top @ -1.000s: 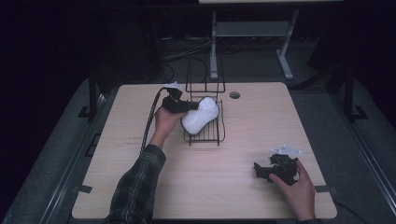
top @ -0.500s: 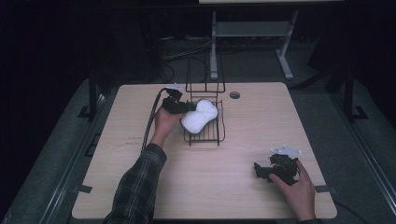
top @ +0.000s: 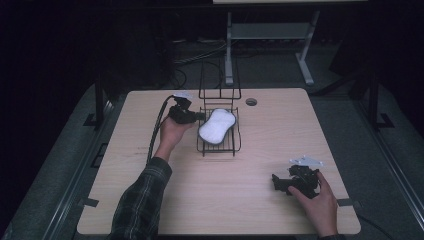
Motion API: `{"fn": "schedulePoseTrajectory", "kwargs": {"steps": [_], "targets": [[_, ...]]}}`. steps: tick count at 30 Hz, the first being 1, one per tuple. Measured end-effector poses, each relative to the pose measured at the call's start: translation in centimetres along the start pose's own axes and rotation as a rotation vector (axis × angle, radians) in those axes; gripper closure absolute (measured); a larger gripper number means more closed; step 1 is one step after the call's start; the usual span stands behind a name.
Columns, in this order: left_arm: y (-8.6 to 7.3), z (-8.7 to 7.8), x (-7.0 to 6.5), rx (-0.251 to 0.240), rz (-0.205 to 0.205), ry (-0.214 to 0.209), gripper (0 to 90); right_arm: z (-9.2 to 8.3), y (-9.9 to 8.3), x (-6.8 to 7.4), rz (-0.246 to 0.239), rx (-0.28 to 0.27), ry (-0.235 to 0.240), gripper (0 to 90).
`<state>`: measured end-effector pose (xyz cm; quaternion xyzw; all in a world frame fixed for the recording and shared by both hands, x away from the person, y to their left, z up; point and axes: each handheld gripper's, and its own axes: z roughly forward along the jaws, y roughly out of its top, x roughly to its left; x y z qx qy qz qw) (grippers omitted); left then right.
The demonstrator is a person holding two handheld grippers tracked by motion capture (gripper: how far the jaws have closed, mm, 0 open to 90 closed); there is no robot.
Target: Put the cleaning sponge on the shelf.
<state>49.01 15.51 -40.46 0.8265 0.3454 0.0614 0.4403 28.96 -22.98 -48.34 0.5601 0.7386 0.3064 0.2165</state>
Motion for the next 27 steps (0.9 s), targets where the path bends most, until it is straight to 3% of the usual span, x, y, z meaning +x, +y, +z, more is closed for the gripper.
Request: {"fn": "schedulePoseTrajectory", "kwargs": {"steps": [11,20,27], "targets": [[-1.3,-1.1,-2.0,0.014,0.05,-0.017,89.6,0.0,0.0,0.0,0.0,0.0,0.0,0.0],[-2.8,0.5,-3.2,0.079,0.078,-0.042,89.6,0.0,0.0,0.0,0.001,0.0,0.0,0.0],[-3.2,1.1,-4.1,0.073,0.075,-0.065,89.6,0.0,0.0,0.0,0.001,0.0,0.0,0.0]]}}
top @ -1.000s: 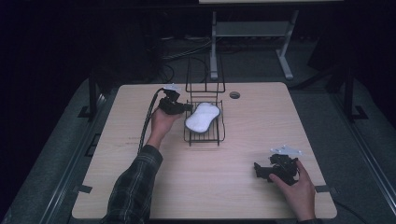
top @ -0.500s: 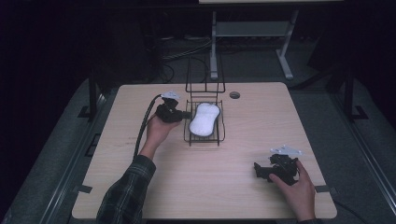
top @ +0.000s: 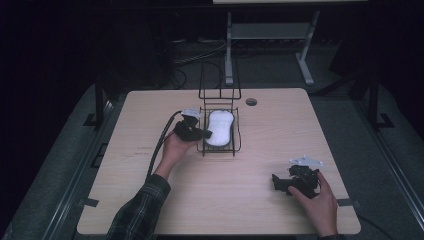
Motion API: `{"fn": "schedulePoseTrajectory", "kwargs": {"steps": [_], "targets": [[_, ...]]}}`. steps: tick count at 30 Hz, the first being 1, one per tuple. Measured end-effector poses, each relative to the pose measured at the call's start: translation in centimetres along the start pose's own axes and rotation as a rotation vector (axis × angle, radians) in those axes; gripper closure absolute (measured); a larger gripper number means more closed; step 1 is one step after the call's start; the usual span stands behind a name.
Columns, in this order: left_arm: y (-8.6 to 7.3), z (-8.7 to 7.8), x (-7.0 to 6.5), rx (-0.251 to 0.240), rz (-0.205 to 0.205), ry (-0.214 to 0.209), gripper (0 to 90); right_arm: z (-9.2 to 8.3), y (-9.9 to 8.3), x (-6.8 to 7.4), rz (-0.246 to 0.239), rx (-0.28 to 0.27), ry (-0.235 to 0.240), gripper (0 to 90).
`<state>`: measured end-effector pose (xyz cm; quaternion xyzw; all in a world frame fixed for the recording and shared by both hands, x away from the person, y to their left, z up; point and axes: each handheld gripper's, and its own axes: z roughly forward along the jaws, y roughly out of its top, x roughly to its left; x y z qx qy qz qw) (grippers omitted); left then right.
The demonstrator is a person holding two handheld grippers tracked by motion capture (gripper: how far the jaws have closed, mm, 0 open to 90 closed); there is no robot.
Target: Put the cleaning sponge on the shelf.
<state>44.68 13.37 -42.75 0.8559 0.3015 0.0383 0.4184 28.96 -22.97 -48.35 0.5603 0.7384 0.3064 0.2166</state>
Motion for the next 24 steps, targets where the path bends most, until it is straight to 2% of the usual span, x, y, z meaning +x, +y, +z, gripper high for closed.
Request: {"fn": "schedulePoseTrajectory", "kwargs": {"steps": [2,9,11,14,22,24], "targets": [[0.0,0.1,-0.1,-0.001,-0.001,-0.01,89.6,0.0,0.0,0.0,0.0,0.0,0.0,0.0],[0.1,0.0,-0.1,-0.003,0.0,-0.008,89.5,0.0,0.0,0.0,0.0,0.0,0.0,0.0],[0.2,-0.3,-0.1,-0.002,0.01,-0.003,89.6,0.0,0.0,0.0,0.0,0.0,0.0,0.0],[0.2,-0.7,-0.2,-0.002,-0.001,-0.008,89.6,0.0,0.0,0.0,0.0,0.0,0.0,0.0],[0.3,-1.7,-0.3,-0.014,-0.001,0.01,89.3,0.0,0.0,0.0,0.0,0.0,0.0,0.0],[0.2,-2.0,-0.3,-0.019,0.001,0.023,84.1,0.0,0.0,0.0,0.0,0.0,0.0,0.0]]}}
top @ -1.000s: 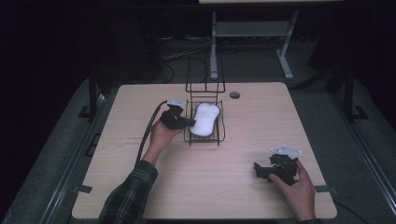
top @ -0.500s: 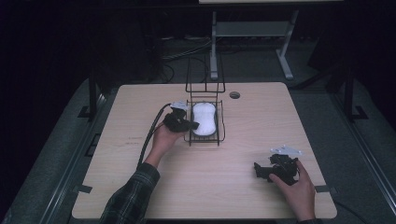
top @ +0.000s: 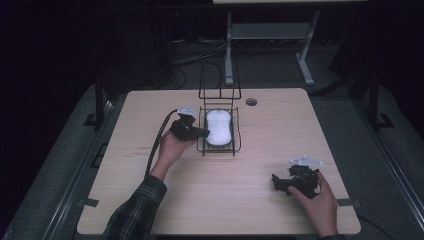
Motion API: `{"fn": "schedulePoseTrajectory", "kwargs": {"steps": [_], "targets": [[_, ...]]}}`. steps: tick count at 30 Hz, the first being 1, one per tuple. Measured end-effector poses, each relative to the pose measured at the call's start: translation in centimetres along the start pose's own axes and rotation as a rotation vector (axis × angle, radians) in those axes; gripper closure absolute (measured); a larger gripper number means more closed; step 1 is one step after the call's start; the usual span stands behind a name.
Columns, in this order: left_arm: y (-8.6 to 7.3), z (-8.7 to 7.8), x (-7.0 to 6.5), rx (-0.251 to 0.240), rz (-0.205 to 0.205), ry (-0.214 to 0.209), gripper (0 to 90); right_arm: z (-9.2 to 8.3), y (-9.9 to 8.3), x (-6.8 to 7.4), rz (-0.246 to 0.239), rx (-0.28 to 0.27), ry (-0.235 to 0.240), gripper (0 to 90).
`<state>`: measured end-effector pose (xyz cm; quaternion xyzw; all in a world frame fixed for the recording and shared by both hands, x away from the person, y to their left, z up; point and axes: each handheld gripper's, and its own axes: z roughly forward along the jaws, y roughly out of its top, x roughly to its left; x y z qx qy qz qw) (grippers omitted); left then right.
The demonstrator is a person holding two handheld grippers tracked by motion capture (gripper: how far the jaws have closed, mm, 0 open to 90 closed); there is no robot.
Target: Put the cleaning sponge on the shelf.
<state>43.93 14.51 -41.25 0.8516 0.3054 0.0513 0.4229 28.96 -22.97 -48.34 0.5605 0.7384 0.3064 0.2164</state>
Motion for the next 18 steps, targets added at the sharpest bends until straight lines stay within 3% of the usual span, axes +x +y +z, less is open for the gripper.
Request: {"fn": "schedulePoseTrajectory", "kwargs": {"steps": [7,9,18], "targets": [[-0.7,-1.3,0.1,0.002,-0.021,0.028,54.6,0.0,0.0,0.0,0.0,0.0,0.0,0.0],[-0.9,-1.7,0.1,-0.001,-0.01,0.047,46.8,0.0,0.0,0.0,0.0,0.0,0.0,0.0],[-2.3,-3.7,0.0,0.003,-0.008,0.094,30.0,0.0,0.0,0.0,0.0,0.0,0.0,0.0]]}}
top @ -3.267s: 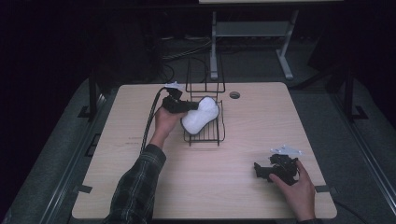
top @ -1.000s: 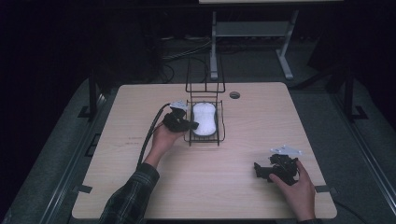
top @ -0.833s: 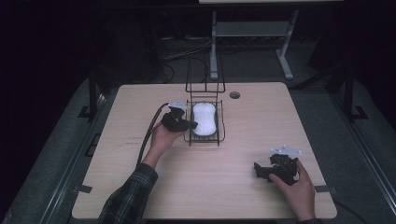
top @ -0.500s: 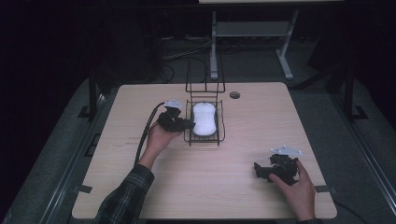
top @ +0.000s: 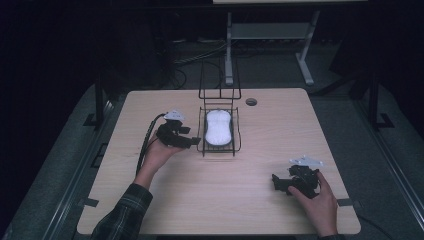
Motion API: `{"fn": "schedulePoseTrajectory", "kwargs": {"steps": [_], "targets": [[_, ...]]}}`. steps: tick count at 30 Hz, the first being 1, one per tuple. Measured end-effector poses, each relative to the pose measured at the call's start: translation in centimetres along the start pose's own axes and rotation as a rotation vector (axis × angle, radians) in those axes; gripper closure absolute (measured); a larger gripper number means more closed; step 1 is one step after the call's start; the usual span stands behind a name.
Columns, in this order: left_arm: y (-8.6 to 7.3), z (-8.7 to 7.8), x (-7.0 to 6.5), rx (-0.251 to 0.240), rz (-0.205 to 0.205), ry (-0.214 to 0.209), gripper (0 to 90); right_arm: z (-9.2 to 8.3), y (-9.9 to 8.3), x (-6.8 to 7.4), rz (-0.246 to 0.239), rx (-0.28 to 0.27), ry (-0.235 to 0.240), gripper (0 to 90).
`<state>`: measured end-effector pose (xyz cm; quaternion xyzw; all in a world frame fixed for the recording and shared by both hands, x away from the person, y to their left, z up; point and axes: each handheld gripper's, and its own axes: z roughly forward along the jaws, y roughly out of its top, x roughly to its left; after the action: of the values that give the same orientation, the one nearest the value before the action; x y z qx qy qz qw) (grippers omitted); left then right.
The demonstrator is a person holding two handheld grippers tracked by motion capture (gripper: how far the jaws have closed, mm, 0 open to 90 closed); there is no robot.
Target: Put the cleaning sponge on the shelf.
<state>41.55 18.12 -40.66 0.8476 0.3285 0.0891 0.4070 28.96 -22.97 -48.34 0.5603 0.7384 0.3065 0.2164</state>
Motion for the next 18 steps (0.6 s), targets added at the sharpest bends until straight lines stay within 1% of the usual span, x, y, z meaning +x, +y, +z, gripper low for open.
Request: {"fn": "schedulePoseTrajectory", "kwargs": {"steps": [2,3,5,6,9,11,13,16,17,18], "targets": [[-0.4,-0.5,-0.1,-0.003,-0.006,0.009,26.5,0.0,0.0,0.0,0.0,0.0,0.0,0.0],[-0.6,-0.7,-0.1,-0.003,-0.002,0.011,25.0,0.0,0.0,0.0,0.0,0.0,0.0,0.0],[-0.9,-1.1,-0.2,-0.005,-0.008,0.012,21.6,0.0,0.0,0.0,0.0,0.0,0.0,0.0],[-1.2,-1.4,-0.2,0.003,0.004,0.018,20.0,0.0,0.0,0.0,0.0,0.0,0.0,0.0],[-1.9,-1.9,-0.4,-0.001,-0.006,0.028,17.2,0.0,0.0,0.0,0.0,0.0,0.0,0.0],[-2.3,-2.3,-0.5,0.009,0.001,0.043,16.0,0.0,0.0,0.0,0.0,0.0,0.0,0.0],[-2.7,-2.5,-0.6,0.006,-0.004,0.049,14.6,0.0,0.0,0.0,0.0,0.0,-0.001,0.0],[-3.4,-3.0,-0.7,0.013,0.0,0.071,13.4,0.0,0.0,0.0,0.0,0.0,0.0,0.0],[-3.6,-3.2,-0.8,0.012,0.004,0.077,13.4,0.0,0.0,0.0,0.0,0.0,0.0,0.0],[-3.9,-3.4,-1.0,0.005,-0.002,0.083,13.4,0.0,0.0,0.0,0.0,0.0,0.0,0.0]]}}
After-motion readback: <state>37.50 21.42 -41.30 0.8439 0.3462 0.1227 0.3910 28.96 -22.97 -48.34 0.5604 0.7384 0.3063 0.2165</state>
